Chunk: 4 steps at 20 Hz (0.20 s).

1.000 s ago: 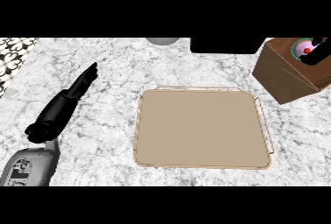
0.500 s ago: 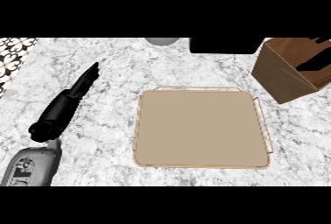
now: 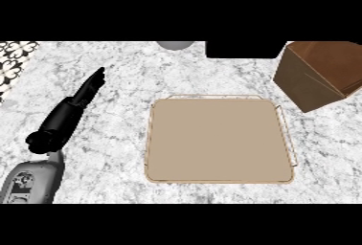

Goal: Pick the cupcake from the tray and place it in the cardboard box

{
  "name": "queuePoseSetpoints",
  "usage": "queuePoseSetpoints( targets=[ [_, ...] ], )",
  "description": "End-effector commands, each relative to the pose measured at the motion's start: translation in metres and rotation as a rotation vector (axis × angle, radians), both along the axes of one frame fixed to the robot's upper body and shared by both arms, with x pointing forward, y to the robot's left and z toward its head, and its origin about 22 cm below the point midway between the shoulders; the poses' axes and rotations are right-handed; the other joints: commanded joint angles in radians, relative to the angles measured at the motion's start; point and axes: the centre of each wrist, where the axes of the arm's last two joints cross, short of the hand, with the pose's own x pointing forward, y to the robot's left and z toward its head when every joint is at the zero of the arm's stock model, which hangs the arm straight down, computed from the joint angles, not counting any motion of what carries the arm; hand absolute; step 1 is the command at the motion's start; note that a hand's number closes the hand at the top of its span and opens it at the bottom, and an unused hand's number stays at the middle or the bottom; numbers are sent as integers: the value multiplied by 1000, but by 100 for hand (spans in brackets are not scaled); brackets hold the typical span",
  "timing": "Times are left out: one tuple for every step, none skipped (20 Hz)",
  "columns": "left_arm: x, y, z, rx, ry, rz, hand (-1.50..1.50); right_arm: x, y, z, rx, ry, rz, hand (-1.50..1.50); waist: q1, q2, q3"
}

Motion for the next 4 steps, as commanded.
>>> queuePoseSetpoints(
  targets=[
    [-3,0,-10,7,7,3,0,-24,-37,-15,172,-92,-91,-150,3,5,-1],
    [0,-4,-1,7,-6,-12,0,-29,-42,-24,171,-108,-129,-150,7,5,0],
    [-7,2,-9,-1,3,0,0,-32,-46,-23,176,-116,-153,-150,15,5,-1],
    [1,-18,-2,-14,-1,-10,0,-39,-55,-26,151,-115,-168,-150,16,8,0]
  ],
)
